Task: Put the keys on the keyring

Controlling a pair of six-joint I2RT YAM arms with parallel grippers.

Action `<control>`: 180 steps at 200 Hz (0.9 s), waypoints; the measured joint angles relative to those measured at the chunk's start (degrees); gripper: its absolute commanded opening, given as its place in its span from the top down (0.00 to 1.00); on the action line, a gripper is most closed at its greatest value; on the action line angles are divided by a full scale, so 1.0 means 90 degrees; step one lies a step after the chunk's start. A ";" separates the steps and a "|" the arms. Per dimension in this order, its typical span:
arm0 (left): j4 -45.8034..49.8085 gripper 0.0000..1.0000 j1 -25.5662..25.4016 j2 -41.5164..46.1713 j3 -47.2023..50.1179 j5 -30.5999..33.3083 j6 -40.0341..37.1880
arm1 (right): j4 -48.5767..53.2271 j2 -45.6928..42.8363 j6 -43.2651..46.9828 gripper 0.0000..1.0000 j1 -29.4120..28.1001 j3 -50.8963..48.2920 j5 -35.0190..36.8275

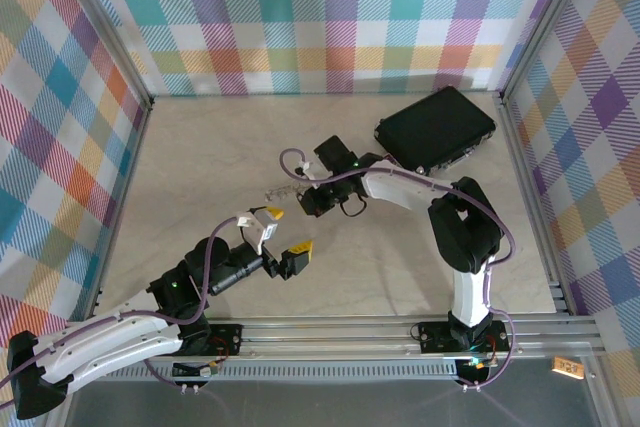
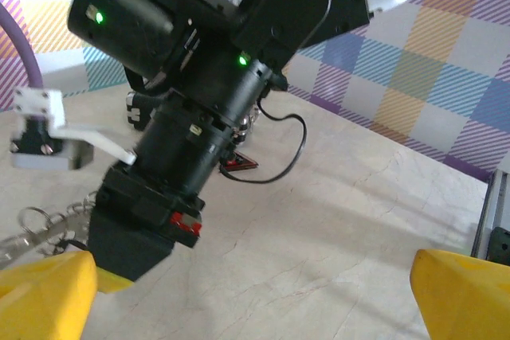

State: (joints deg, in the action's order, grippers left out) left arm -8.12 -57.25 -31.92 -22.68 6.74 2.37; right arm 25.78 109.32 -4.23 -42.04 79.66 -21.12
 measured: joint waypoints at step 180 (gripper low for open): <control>0.0051 0.00 0.0000 -0.0036 0.0000 0.0221 0.0340 | -0.0894 -0.0869 -0.0588 1.00 0.0000 -0.2147 -0.0143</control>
State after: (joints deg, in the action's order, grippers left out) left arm -7.66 -57.25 -32.25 -22.68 8.73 5.43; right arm 17.74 101.49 -9.52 -42.04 60.34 -22.41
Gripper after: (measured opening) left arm 0.998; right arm 0.051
